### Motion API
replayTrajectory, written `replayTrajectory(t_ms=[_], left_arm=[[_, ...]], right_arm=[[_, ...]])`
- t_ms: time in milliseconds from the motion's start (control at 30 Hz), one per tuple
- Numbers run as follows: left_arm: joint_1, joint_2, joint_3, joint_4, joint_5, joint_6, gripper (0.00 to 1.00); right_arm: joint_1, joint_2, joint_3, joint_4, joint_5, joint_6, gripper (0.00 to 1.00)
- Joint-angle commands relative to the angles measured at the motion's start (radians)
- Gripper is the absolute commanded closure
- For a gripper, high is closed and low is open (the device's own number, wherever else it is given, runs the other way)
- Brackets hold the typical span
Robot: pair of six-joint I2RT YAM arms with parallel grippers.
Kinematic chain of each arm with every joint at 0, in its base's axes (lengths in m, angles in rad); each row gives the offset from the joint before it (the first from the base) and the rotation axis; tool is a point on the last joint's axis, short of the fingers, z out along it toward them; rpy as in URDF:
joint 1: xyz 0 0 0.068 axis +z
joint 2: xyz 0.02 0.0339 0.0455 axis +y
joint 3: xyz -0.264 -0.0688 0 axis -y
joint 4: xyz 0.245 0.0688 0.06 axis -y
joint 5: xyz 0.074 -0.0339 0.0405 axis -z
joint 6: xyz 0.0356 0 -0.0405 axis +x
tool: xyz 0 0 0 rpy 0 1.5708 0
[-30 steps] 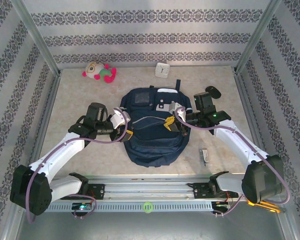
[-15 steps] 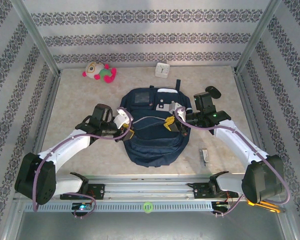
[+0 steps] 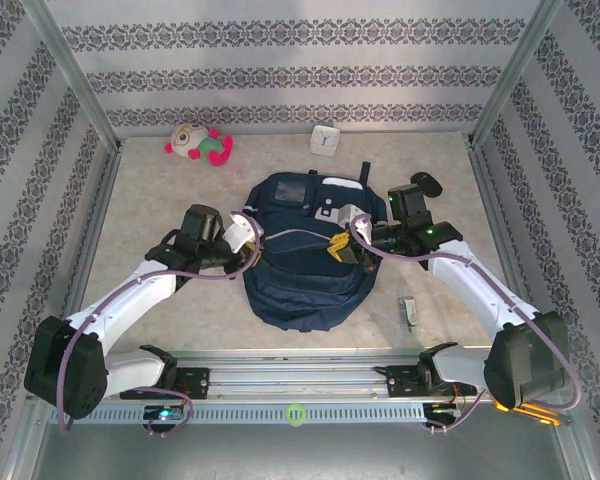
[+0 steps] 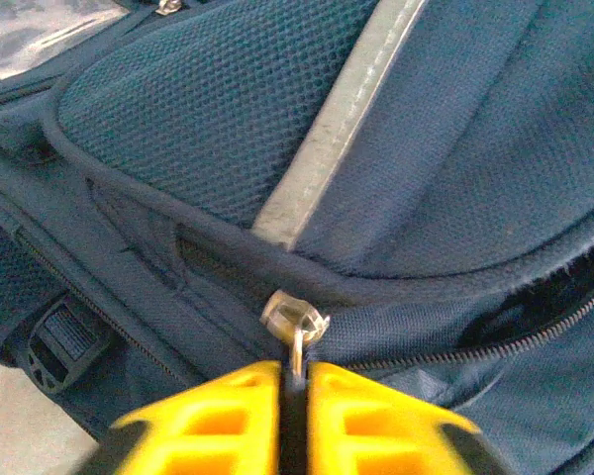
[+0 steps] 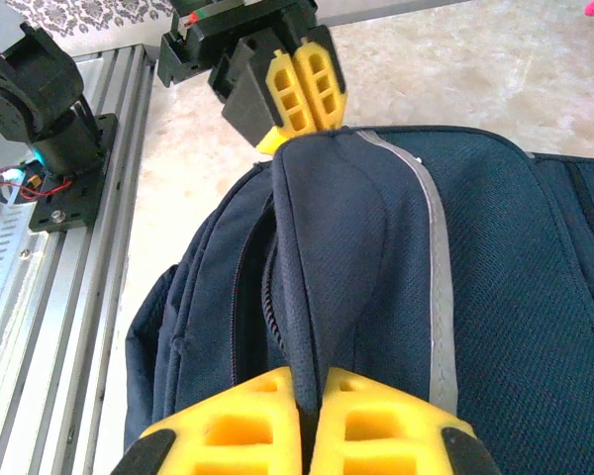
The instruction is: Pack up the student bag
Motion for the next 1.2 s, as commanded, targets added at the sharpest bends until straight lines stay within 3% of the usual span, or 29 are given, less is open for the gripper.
replayTrajectory(t_ms=[0,67,200,367,567,733,800,933,1067,1167], left_arm=[[0.004,-0.020,0.023,-0.008,0.009,0.017,0.73],[0.004,-0.019,0.020,0.005,0.022,0.022,0.70],[0.004,0.006,0.024,-0.015,-0.019,0.041,0.93],[0.004,0.016,0.044,-0.044,-0.069,0.049,1.00],[0.006,0.047,0.067,0.008,-0.158,0.031,1.00],[0.006,0.115,0.108,0.029,-0.129,0.026,1.00],[0.006,0.110,0.112,0.032,-0.112,0.036,0.92],[0.006,0.040,0.107,-0.088,-0.001,0.186,0.58],[0.009,-0.021,0.124,-0.292,0.069,0.387,0.44],[0.008,-0.020,0.135,-0.395,0.075,0.496,0.43]], right_arm=[[0.004,-0.044,0.009,0.026,-0.120,-0.035,1.00],[0.004,-0.040,0.012,0.025,-0.124,-0.035,1.00],[0.004,-0.033,0.015,0.029,-0.129,-0.034,1.00],[0.004,-0.043,0.014,0.026,-0.126,-0.037,1.00],[0.004,-0.061,0.004,0.014,-0.192,-0.048,1.00],[0.003,-0.069,0.002,0.015,-0.205,-0.048,1.00],[0.004,-0.069,0.005,0.013,-0.176,-0.043,1.00],[-0.010,-0.072,0.008,-0.007,-0.185,-0.072,1.00],[-0.016,-0.070,0.007,-0.044,-0.204,-0.138,1.00],[-0.017,-0.062,0.010,-0.067,-0.205,-0.168,1.00]])
